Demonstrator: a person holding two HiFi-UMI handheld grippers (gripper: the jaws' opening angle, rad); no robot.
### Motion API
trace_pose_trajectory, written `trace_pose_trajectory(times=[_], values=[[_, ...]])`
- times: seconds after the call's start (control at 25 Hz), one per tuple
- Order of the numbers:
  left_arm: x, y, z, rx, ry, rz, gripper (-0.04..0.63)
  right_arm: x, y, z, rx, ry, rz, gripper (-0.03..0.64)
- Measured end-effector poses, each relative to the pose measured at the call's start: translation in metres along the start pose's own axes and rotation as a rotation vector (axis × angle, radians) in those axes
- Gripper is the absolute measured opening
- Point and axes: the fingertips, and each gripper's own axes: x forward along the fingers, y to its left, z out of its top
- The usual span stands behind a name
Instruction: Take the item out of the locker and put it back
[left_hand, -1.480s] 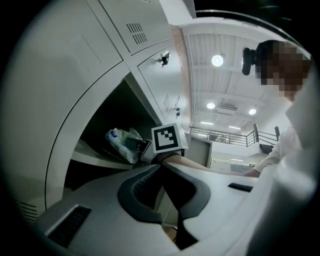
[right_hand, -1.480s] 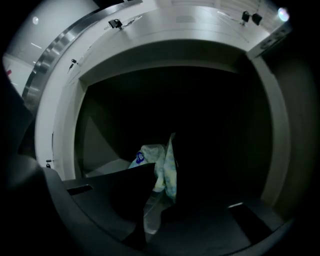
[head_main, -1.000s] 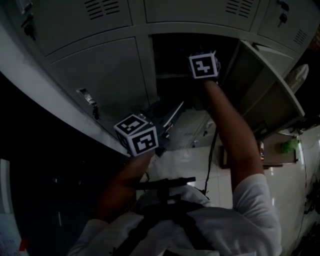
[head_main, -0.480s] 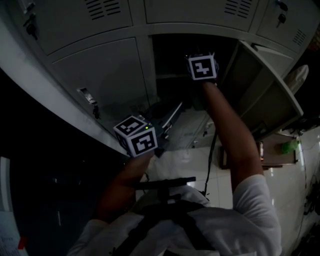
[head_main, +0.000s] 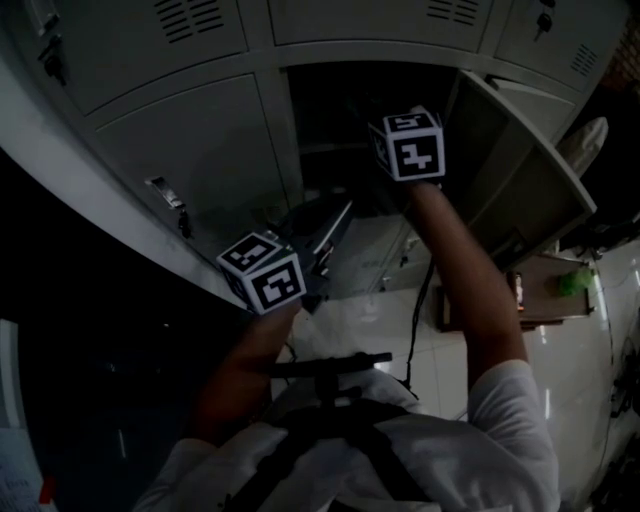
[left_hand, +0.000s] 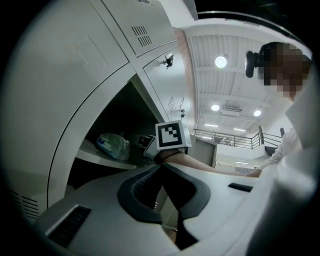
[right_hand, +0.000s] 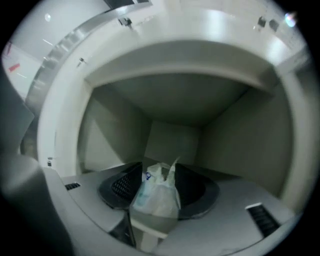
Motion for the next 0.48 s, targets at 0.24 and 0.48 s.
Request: trace_pose_trajectory(times=[0.24,0.48], values=[[-0.004,-0.012,-0.007,-0.016,-0.003,-0.014,0.0,-0.048,0.013,0.002,0.015,-0.064,0.051,0.198],[-0.013,-0.024,-0.017,-0.034,-0.003,-0.026,0.0,-0.099,0.023,-0.014,0.066,-0.095,0.08,0.197]])
